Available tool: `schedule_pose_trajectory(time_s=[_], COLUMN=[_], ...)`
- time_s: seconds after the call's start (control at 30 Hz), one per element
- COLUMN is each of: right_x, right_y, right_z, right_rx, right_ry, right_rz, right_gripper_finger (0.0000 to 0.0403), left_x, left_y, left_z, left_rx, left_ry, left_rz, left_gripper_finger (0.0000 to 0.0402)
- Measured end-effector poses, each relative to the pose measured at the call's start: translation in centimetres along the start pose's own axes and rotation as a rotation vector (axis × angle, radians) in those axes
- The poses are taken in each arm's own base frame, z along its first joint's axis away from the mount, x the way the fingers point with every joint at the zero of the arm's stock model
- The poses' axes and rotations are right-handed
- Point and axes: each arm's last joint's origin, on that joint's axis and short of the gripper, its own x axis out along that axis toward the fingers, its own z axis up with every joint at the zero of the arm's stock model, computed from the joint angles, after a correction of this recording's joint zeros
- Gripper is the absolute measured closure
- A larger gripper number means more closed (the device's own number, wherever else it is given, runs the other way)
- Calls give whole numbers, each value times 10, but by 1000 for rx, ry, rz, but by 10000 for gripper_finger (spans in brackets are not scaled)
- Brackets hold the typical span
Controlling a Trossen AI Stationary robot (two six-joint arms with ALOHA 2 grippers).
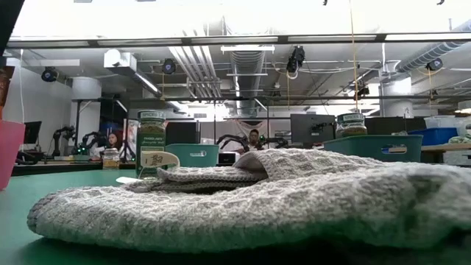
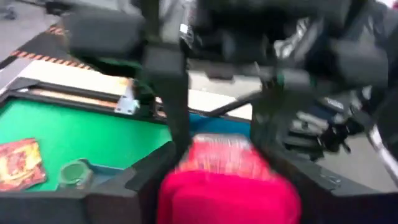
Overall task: Sort spices by type
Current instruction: Put the red spice bottle into the dark blue bin
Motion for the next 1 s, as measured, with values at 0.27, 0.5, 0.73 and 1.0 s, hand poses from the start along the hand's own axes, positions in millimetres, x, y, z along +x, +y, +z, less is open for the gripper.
schedule_pose_trajectory(time_s=[0.27,0.5,0.73,1.0], right_x=[-16,-17,-17,-12], right_y=[-9,-12,-5,13], right_z=[-3,-16,-54,-90], right_rx=[39,27,26,4], right_ry=[24,95,82,-265], right_rz=[17,-50,-94,41], right_gripper_finger=[198,198,198,198], left_x=[-7,-27,-56,-42], left_y=[2,2,1,0], left_z=[5,16,26,22], left_rx=[62,126,103,100], left_ry=[-19,-78,-121,-125], left_rz=[1,-21,-10,13], left_gripper_finger=[133,126,126,126])
